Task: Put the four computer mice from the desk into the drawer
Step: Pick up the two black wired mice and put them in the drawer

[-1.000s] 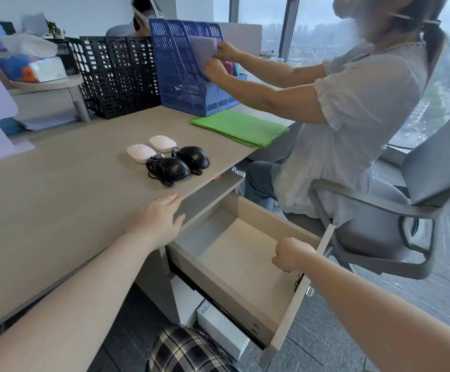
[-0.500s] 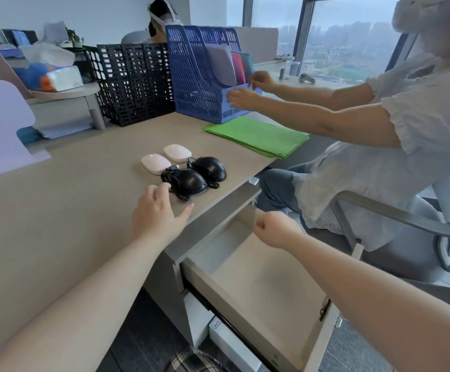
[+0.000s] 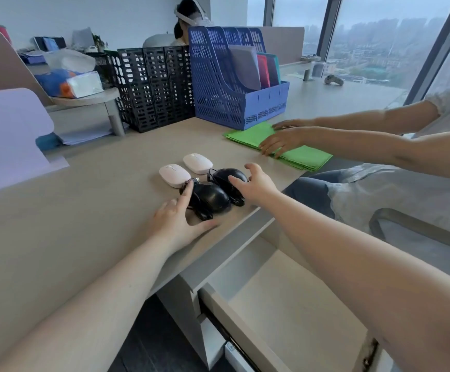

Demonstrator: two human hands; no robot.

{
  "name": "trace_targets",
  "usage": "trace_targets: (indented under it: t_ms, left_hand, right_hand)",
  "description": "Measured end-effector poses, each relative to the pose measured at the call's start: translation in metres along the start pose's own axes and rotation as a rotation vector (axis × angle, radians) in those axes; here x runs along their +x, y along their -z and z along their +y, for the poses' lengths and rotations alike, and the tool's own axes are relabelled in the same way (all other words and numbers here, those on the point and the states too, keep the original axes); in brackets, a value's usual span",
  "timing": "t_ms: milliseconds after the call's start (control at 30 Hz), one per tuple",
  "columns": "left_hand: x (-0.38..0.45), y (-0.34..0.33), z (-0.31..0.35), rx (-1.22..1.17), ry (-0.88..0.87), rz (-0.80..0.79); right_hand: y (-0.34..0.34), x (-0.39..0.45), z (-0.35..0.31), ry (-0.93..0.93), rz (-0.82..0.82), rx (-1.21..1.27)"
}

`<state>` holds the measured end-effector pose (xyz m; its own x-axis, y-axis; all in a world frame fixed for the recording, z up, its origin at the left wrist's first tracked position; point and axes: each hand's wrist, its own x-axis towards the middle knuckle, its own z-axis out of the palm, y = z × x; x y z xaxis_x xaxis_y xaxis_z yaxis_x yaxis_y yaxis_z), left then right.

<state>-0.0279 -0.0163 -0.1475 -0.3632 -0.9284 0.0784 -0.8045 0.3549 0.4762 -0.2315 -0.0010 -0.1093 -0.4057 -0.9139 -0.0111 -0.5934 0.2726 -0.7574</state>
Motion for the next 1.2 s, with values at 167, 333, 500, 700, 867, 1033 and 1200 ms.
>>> trace_targets:
  t_ms: [167,333,500,700,867,1033,1200]
  left_hand:
    - [0.004,-0.003,0.004,0.124,-0.038,0.014]
    - [0.0,-0.003,0.01,-0.005,-0.023,0.083]
    - [-0.007,-0.009,0.024,-0.072,-0.005,0.109]
    - [-0.021,-0.009,0.042,-0.263,-0.019,0.16]
    - [-0.034,-0.014,0.06,-0.407,-0.05,0.189]
    - [-0.058,-0.026,0.085,-0.406,-0.123,0.189]
    - [-0.083,-0.045,0.114,-0.414,-0.175,0.181]
  right_hand:
    - [-0.009,0.014,-0.004,-0.043,-0.048,-0.144]
    - [-0.001,0.014,-0.008,-0.097,-0.106,-0.066]
    - [0.005,0.001,-0.012,-0.197,-0.193,0.381]
    - [0.006,-0.012,0.003,-0.279,-0.236,0.696]
    - [0.017,-0.034,0.012,-0.298,-0.223,0.8]
    - [0.038,-0.063,0.036,-0.327,-0.195,0.885]
    - [0.065,-0.093,0.066,-0.339,-0.153,0.974]
